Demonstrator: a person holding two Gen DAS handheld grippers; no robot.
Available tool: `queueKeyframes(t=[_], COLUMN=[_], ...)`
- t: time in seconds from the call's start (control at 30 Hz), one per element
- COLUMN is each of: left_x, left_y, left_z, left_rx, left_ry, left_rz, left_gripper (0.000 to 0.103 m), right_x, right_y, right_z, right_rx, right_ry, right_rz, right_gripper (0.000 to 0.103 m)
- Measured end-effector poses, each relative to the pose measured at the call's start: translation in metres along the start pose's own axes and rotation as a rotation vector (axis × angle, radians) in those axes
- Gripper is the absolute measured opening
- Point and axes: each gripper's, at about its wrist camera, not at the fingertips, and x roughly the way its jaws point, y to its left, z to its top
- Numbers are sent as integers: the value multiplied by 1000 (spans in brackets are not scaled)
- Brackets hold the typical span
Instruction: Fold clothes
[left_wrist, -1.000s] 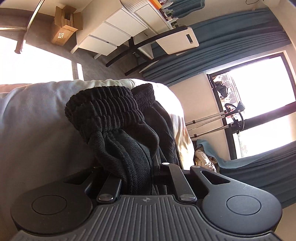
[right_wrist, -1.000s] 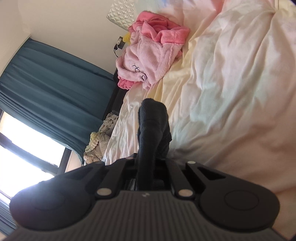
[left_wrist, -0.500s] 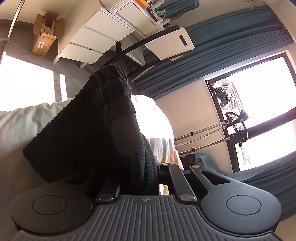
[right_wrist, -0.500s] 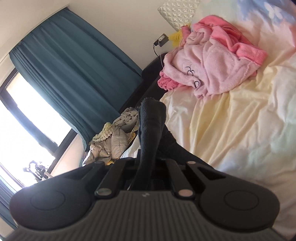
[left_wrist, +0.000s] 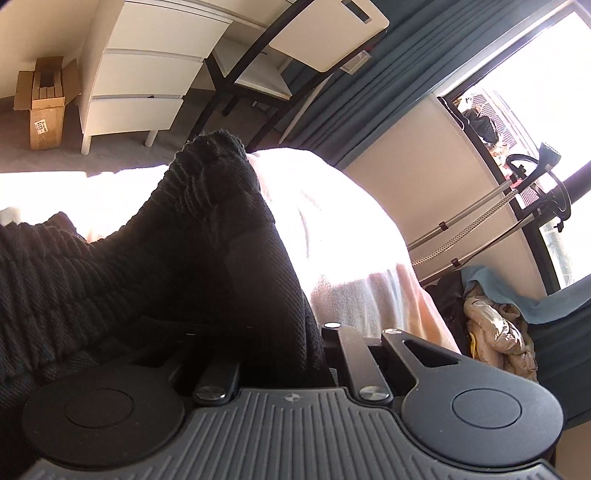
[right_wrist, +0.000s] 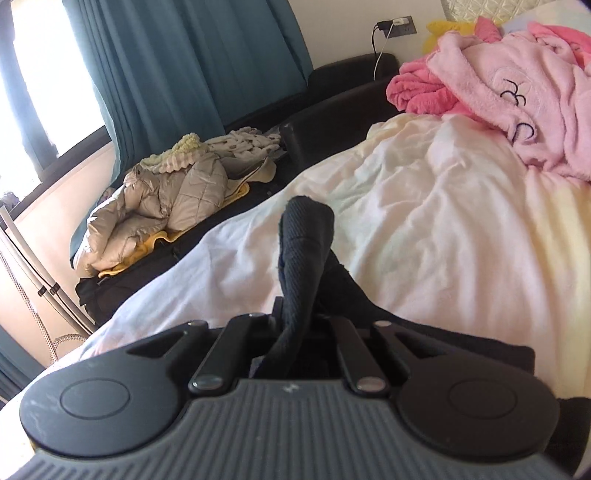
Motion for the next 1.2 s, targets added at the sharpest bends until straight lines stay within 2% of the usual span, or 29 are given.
queueKeyframes(t=[0.07,0.1,0.17,0.2,0.23,0.33,0.4,0.47,0.57,0.73,0.83,0.9,0.93,0.97,1.07,1.1,1.17,1.2], left_x=[-3,-6,-18,-28,-39,-78,-102,-125,-147,-142,-133,-123,-117,-111,-92,-88,-83,-84], left_y=[-1,0,2,4,5,14,24,41,78,137,158,150,145,139,115,109,98,92], left_z=[0,0,0,-1,-3,-14,-23,-36,-55,-73,-70,-62,-58,-54,-43,-42,-39,-37], left_rx=[16,24,38,40,39,43,54,66,4,-163,-281,-258,-235,-210,-124,-117,-77,-48], left_ry=[9,16,36,41,38,44,58,84,125,196,165,123,101,79,34,27,7,-6], left_rz=[-2,-20,-95,-138,-171,-244,-281,-287,-262,-183,-244,-252,-249,-241,-164,-147,-115,-103], left_gripper=[18,22,52,60,71,86,89,91,91,91,91,90,87,77,56,52,37,33], right_x=[4,2,-9,-17,-27,-64,-88,-110,-135,-153,-149,-141,-135,-130,-111,-104,-89,-84], right_y=[-7,-10,-18,-23,-29,-53,-73,-95,-122,-140,-132,-123,-117,-114,-101,-96,-84,-78], right_z=[-4,-4,-2,-1,1,2,-1,-11,-26,-44,-51,-51,-50,-49,-46,-45,-42,-40], right_rx=[34,53,95,113,122,167,222,268,333,414,434,424,410,401,373,349,295,277], right_ry=[22,27,32,39,43,55,77,104,145,222,263,270,267,261,242,251,287,305], right_rz=[20,34,55,82,110,172,217,242,254,318,344,350,350,348,320,305,244,208], right_gripper=[5,11,39,62,61,62,62,63,64,65,65,65,65,65,65,65,61,53])
